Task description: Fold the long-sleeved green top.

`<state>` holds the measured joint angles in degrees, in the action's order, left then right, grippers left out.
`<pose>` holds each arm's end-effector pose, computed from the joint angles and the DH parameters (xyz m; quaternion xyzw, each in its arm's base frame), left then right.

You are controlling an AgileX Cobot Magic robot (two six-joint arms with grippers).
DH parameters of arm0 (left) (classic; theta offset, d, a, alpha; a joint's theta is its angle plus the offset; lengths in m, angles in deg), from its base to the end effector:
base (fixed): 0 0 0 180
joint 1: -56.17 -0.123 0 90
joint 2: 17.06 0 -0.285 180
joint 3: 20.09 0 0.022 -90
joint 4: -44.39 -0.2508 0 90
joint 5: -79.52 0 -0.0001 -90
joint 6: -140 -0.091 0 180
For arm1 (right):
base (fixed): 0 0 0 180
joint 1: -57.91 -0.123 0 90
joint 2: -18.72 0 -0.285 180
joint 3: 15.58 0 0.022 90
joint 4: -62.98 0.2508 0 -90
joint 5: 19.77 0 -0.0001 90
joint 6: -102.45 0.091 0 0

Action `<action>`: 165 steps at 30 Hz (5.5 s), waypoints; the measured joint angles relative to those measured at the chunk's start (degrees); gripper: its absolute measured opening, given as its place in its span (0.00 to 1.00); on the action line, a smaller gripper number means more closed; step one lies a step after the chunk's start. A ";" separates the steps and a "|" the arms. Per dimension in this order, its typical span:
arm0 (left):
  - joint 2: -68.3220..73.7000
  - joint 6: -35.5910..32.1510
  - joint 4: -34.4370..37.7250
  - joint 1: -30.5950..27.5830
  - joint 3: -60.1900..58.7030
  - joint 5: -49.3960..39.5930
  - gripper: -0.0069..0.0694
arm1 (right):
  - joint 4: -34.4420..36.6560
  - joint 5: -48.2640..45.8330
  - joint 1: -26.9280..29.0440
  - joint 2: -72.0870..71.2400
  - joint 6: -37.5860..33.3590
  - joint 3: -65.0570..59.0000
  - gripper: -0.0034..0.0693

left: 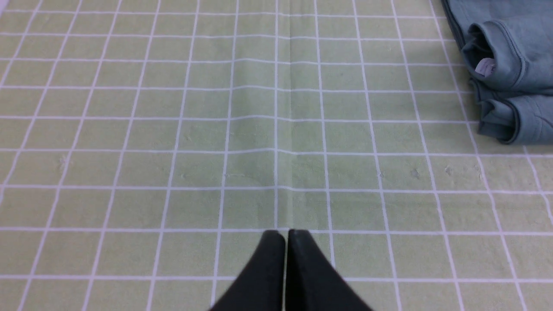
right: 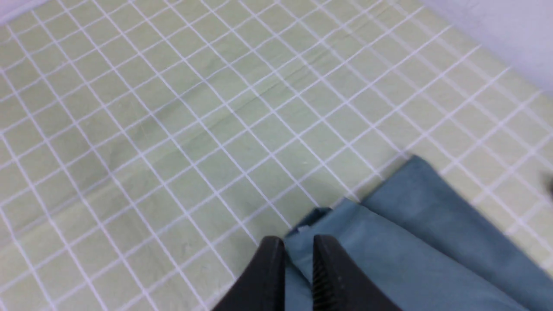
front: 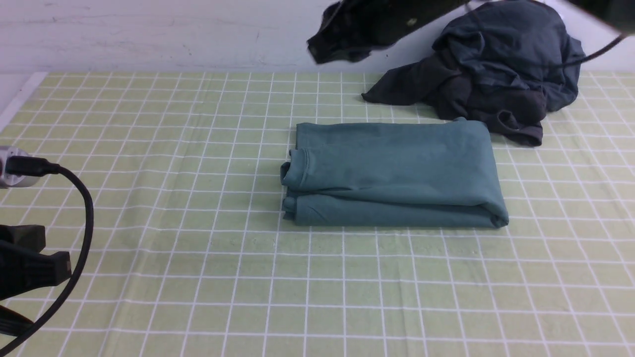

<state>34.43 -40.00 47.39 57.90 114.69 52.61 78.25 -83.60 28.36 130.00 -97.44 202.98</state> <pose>0.1498 -0.0067 0.2881 -0.0017 0.8812 -0.0286 0.4719 0.3356 0.2150 0.4207 -0.3757 0.8407 0.1629 0.3544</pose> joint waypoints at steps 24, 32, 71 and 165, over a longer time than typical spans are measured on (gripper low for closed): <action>0.00 0.00 0.00 0.00 0.00 0.00 0.09 | -7.29 45.22 0.00 -65.91 4.51 -93.85 0.03; 0.00 0.00 0.00 0.00 0.00 0.00 0.09 | -4.47 48.71 0.00 -70.41 4.70 -112.59 0.03; 0.00 0.00 0.00 0.00 0.00 -1.10 0.09 | -16.03 42.80 26.82 -104.12 16.68 -117.05 0.03; -44.31 0.00 -3.97 2.45 -33.21 6.93 0.09 | -16.20 42.56 26.84 -104.12 17.64 -117.05 0.03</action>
<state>-9.88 -40.00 43.42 60.35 81.48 59.53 62.05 -41.03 55.19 25.87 -79.80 85.93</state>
